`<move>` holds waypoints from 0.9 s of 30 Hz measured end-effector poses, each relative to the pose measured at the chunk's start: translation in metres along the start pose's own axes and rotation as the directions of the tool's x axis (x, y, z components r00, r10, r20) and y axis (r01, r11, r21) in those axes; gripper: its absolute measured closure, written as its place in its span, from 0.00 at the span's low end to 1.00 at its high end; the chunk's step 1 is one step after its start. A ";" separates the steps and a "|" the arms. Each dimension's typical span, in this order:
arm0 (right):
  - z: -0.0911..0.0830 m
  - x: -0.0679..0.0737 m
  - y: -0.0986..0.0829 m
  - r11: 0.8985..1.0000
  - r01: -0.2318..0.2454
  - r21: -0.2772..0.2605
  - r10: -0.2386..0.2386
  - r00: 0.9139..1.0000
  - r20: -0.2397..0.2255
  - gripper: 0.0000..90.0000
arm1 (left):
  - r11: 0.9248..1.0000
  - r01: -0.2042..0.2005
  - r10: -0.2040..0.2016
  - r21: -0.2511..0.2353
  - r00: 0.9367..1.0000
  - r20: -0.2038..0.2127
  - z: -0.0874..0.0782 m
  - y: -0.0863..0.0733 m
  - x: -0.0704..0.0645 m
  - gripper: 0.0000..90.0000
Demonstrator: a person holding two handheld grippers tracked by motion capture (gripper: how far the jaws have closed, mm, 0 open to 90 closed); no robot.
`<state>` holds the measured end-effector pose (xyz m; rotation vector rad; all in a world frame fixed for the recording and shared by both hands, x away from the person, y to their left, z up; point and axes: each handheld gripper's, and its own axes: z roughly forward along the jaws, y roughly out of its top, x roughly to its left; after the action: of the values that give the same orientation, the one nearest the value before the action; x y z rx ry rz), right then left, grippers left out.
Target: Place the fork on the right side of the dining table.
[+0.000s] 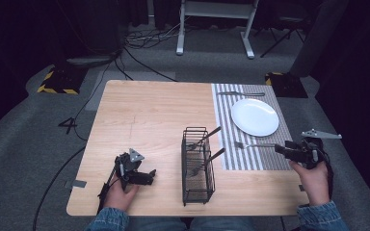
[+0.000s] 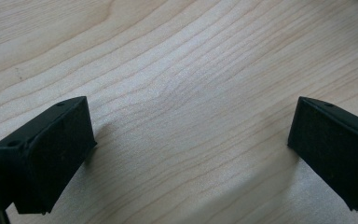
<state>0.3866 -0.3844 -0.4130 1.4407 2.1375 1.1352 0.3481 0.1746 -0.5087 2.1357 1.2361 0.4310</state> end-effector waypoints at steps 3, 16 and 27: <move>-0.011 0.011 0.002 1.000 0.009 -0.017 -0.010 0.998 -0.059 0.46 | 1.000 0.000 0.000 0.000 1.000 0.000 0.000 0.000 0.000 0.00; -0.021 0.049 -0.003 0.996 0.090 -0.012 -0.090 0.985 -0.146 0.43 | 1.000 0.000 0.000 0.000 1.000 0.000 0.000 0.000 0.000 0.00; 0.000 0.067 -0.028 0.988 0.149 -0.030 -0.152 0.974 -0.166 0.42 | 1.000 -0.002 0.002 0.001 1.000 0.000 0.000 0.000 0.000 0.00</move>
<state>0.3402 -0.3298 -0.4235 1.1900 2.2996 1.2530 0.3481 0.1748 -0.5086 2.1386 1.2342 0.4310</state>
